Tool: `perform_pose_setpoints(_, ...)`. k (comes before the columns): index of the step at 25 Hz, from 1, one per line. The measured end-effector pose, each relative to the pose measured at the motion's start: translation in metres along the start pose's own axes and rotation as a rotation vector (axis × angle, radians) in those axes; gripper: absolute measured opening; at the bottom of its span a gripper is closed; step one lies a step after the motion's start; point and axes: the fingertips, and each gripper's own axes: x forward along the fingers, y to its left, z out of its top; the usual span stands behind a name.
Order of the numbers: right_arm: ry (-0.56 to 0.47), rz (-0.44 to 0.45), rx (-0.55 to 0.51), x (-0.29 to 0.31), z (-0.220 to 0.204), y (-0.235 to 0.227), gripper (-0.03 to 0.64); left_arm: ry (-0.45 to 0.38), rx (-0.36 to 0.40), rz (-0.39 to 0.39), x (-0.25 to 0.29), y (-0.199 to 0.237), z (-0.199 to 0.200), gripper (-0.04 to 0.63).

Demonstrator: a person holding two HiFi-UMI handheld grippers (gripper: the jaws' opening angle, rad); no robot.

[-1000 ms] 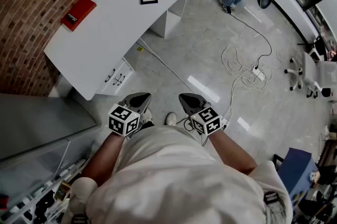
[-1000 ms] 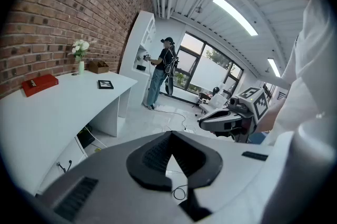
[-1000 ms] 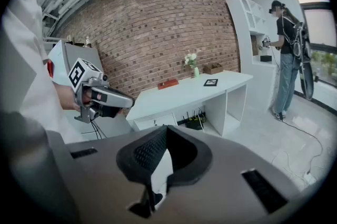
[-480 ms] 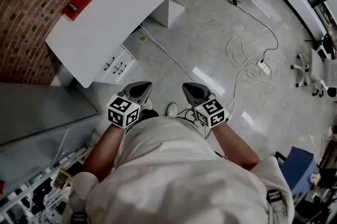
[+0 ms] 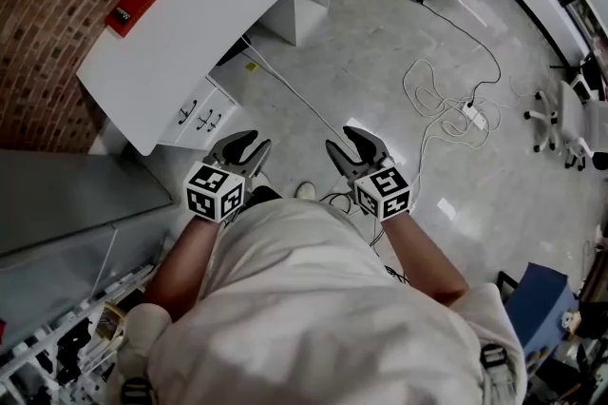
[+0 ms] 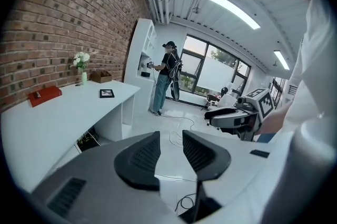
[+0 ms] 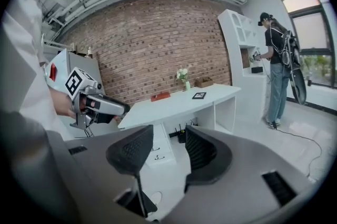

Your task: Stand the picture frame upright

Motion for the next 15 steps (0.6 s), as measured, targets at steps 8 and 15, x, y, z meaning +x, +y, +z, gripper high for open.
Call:
perform_pose_setpoints(8,0.025,-0.039,0.025,0.001,-0.007,-0.027,0.173,0.017,-0.004,0.016,0.017,0.006,0.010,0.150)
perform_pose_setpoints(15,0.058,-0.041,0.032,0.026,-0.003,-0.047,0.173,0.027,-0.005,-0.021,0.047,0.023,0.024,0.130)
